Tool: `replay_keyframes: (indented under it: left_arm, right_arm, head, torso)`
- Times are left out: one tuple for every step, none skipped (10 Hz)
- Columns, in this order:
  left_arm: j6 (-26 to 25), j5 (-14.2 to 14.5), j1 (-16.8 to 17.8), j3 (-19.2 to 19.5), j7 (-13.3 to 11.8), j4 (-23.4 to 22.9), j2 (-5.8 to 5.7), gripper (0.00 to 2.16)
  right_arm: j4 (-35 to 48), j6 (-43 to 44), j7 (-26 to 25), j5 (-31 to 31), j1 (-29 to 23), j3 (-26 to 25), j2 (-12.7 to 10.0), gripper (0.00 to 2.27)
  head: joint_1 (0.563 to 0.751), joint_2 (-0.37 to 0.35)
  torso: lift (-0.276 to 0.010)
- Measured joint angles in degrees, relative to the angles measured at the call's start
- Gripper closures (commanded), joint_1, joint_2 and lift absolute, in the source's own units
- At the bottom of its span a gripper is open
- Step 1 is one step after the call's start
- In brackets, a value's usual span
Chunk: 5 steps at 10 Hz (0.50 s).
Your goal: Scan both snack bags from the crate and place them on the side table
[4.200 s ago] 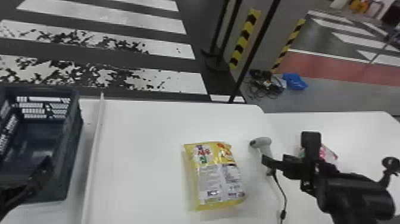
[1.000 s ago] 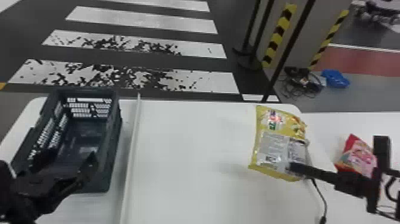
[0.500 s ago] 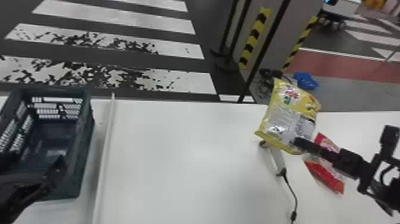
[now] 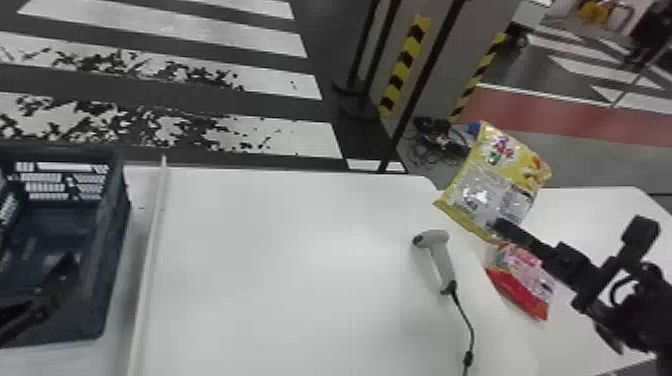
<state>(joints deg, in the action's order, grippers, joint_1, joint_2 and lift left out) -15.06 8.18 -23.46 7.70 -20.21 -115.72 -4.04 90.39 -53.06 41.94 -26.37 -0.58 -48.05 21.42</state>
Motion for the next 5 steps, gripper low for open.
replay_keyframes:
  left_arm:
    - [-0.1,0.0,0.0,-0.1,0.0,-0.3,0.01,0.04]
    - [-0.3,0.1,0.0,-0.2,0.0,-0.9,0.07,0.04]
    - [-0.3,0.1,-0.3,-0.2,0.0,-1.5,0.09,0.04]
    - [-0.4,0.1,-0.5,-0.3,0.0,-1.9,0.10,0.04]
    - [-0.4,0.1,-0.6,-0.4,0.0,-2.1,0.09,0.04]
  right_arm:
    - [-3.1,4.2,-1.7,0.4,0.7,0.0,0.6,2.26]
    - [-7.2,9.0,-4.0,1.0,1.9,0.1,1.6,2.26]
    - [-11.5,13.0,-5.9,1.3,3.2,0.1,2.7,2.26]
    - [-16.3,17.5,-8.0,1.5,4.6,0.3,4.1,2.26]
    - [-21.3,21.8,-9.6,1.9,6.1,0.7,5.8,2.26]
  head:
    - [0.695,-0.350]
    - [0.695,-0.350]
    - [0.695,-0.350]
    - [0.695,-0.350]
    - [0.695,-0.350]
  torso:
    - [-0.095]
    - [-0.095]
    - [-0.095]
    - [-0.095]
    - [-0.095]
